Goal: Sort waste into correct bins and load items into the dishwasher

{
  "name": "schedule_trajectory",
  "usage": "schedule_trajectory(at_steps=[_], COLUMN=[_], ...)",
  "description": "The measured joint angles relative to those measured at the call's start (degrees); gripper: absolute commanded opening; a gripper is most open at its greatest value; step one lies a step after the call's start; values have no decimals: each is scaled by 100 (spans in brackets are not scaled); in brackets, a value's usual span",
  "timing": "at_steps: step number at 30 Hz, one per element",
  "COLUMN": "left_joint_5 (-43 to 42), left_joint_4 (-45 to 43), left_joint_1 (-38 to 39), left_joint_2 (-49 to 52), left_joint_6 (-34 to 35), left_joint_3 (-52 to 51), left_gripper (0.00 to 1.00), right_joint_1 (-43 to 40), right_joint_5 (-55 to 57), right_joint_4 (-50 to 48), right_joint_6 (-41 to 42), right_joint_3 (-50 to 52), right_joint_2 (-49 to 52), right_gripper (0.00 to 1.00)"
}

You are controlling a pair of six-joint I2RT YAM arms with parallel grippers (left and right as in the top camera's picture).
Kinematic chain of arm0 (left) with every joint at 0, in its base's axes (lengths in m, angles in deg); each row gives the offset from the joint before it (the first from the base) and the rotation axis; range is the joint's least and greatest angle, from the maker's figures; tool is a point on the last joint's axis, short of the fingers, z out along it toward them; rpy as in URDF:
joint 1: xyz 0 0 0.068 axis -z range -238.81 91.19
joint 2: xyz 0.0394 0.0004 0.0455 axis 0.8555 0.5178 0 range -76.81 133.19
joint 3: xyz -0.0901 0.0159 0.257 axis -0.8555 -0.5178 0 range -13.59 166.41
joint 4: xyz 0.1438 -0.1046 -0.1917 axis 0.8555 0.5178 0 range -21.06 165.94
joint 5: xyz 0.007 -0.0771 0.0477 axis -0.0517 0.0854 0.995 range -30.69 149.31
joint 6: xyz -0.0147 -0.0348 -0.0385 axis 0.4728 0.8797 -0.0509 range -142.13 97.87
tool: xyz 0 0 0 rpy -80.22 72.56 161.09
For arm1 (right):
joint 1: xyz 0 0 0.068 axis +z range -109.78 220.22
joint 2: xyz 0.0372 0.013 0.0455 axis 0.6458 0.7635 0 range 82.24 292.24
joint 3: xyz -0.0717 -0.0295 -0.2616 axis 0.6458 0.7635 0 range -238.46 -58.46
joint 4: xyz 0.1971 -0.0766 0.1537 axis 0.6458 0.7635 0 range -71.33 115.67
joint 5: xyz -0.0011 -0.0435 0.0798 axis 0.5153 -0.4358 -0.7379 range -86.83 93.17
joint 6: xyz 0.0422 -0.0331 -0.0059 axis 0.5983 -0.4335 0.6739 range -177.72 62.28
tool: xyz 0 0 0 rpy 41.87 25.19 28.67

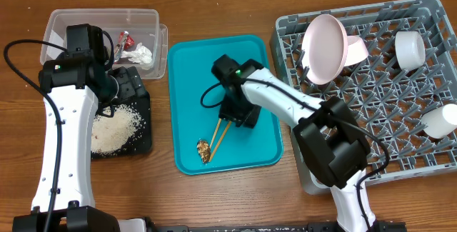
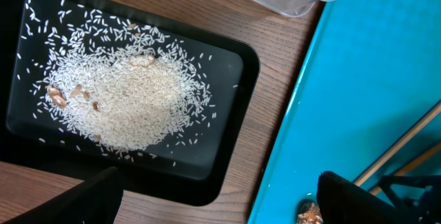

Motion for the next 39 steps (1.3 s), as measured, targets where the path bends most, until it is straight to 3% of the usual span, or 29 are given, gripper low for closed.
schedule_trajectory(at_steps=[7, 12, 26, 33, 39], left_joint_5=[0, -2, -2, 0, 0], left_joint_4=[2, 2, 7, 4, 4], left_joint_1=[0, 0, 0, 2, 0], left_joint_2=[0, 0, 0, 0, 0], left_joint_6=[0, 0, 0, 0, 0], left_joint_3=[0, 0, 0, 0, 0], left_gripper=[91, 91, 92, 91, 91], right_joint_1=[225, 203, 109, -356, -852], right_joint_5=[-153, -201, -238, -7, 341], right_joint_4=[-225, -260, -173, 391, 739], right_joint_6=[142, 175, 81, -883, -2378], right_joint_3=[118, 142, 136, 63, 74], right_joint_2=[-17, -22, -22, -26, -350], right_gripper=[19, 10, 4, 4, 4])
